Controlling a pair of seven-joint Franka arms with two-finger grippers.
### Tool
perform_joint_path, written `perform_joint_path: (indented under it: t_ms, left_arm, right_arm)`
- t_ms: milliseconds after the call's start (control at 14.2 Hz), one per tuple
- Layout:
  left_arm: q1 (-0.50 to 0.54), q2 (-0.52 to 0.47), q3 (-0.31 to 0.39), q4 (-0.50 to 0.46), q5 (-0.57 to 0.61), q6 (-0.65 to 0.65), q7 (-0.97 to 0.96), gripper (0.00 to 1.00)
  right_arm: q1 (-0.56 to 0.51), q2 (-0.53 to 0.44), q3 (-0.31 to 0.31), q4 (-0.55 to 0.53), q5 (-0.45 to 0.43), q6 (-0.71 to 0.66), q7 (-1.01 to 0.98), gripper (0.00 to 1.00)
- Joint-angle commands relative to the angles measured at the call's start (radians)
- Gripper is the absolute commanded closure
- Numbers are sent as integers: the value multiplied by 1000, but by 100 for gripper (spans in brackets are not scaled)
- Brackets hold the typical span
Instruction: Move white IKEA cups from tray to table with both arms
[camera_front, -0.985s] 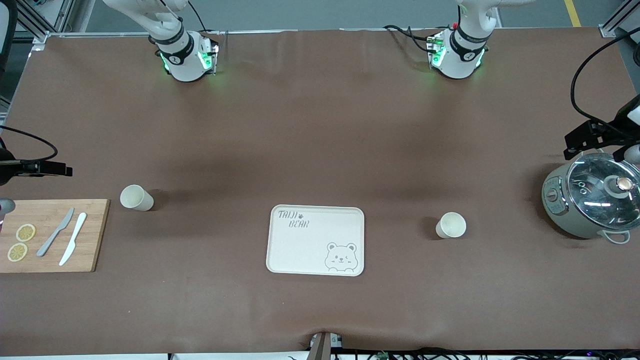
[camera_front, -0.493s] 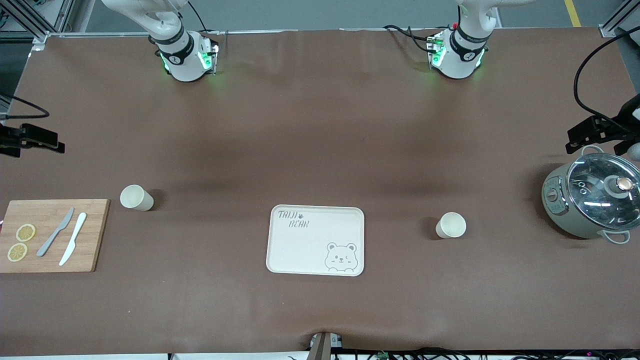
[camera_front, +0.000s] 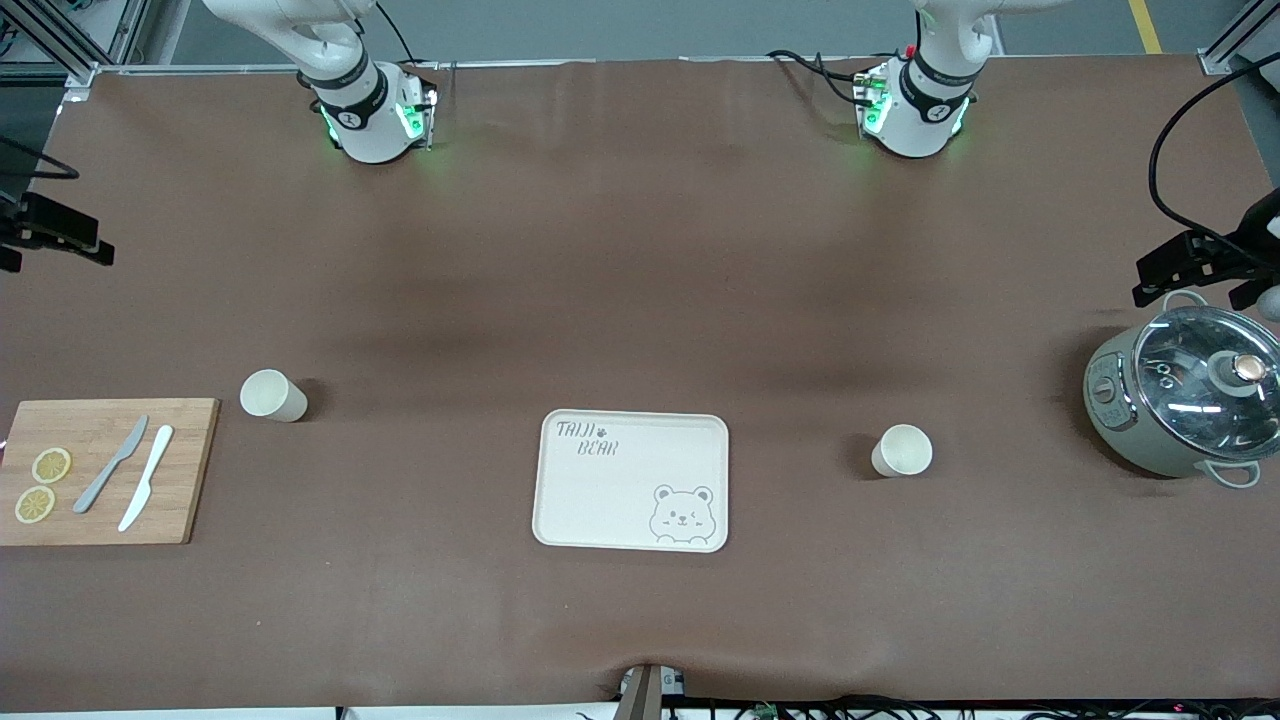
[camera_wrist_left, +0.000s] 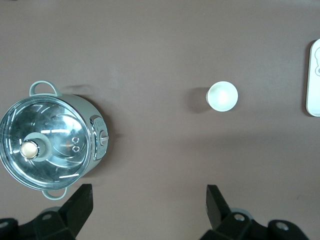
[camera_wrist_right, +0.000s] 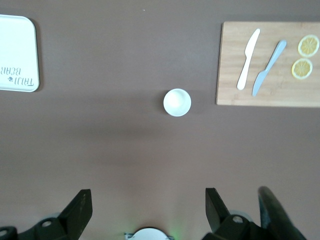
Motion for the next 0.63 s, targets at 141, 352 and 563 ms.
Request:
perform_joint_path:
  t_ms: [141,352,563]
  left_arm:
    - [19,6,2,23,-18,-23,23,0]
    - [21,6,2,23,-18,-23,26,0]
    - [21,6,2,21,-18,-23,26,0]
  right_arm:
    - [-9,-121,34,-175,-33,62,71,0]
    - [-9,-133,34,-201,-32,72,74,0]
    - [-10,-137,31,-205,-33,70,74,0]
